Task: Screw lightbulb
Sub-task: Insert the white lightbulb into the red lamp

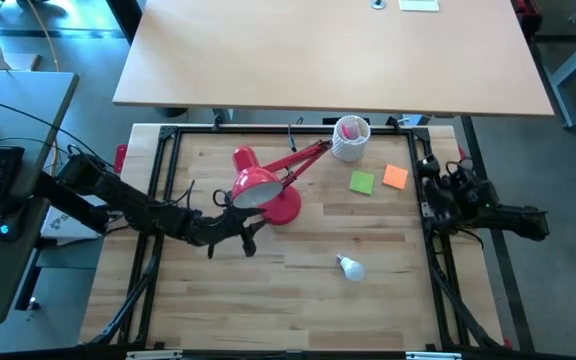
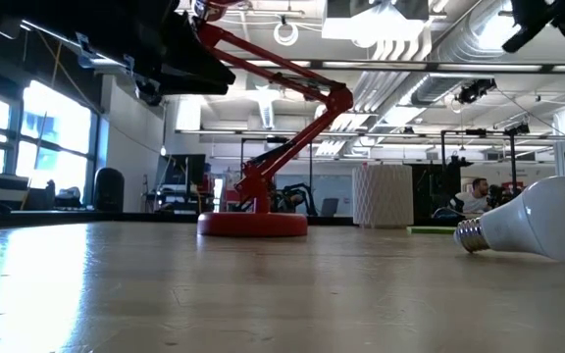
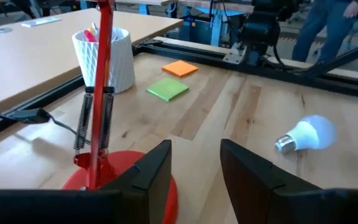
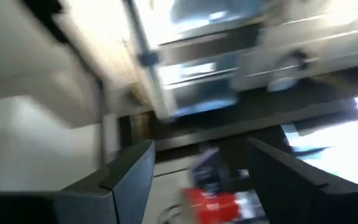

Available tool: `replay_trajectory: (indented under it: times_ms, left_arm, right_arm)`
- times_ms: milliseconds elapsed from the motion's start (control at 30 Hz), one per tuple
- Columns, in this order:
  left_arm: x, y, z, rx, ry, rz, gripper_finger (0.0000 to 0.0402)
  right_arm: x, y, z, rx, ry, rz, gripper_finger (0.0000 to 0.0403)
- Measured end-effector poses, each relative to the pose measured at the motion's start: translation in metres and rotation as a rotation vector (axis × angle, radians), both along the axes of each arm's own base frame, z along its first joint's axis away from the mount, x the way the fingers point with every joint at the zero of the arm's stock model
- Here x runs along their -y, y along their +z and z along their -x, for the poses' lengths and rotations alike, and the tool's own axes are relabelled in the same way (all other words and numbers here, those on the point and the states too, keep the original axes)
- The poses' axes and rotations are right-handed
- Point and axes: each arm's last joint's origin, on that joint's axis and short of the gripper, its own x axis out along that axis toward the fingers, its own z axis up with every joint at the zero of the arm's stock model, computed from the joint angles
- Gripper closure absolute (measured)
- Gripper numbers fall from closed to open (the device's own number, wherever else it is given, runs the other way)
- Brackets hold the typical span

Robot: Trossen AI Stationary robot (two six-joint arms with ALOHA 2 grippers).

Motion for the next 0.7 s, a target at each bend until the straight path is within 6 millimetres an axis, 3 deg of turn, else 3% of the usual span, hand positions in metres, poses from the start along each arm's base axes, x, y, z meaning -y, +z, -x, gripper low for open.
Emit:
replay_trajectory:
  times_ms: [100,200,333,567,700]
  left_arm:
    - [0.002,0.0,0.001,0.003,-0.004,0.005,0.0271]
    - [0.003,-0.001,0.002,-0.003,0.005,0.005,0.0271]
    - [0.003,0.0,0.002,0.011,0.023,0.017,0.0271]
    - [0.003,0.0,0.002,0.021,0.036,0.022,0.0271]
    - [0.002,0.0,0.002,0.022,0.043,0.02,0.0271]
  right_arm:
    - [-0.006,-0.002,-0.003,-0.043,0.161,0.091,0.0156]
    - [-0.01,-0.005,-0.009,-0.1,0.256,0.065,0.0156]
    - [-0.014,0.004,-0.018,-0.143,0.276,0.003,0.0156]
    - [-0.023,0.026,-0.043,-0.347,0.225,0.164,0.0156]
    - [-0.025,0.041,-0.05,-0.381,0.3,0.087,0.0156]
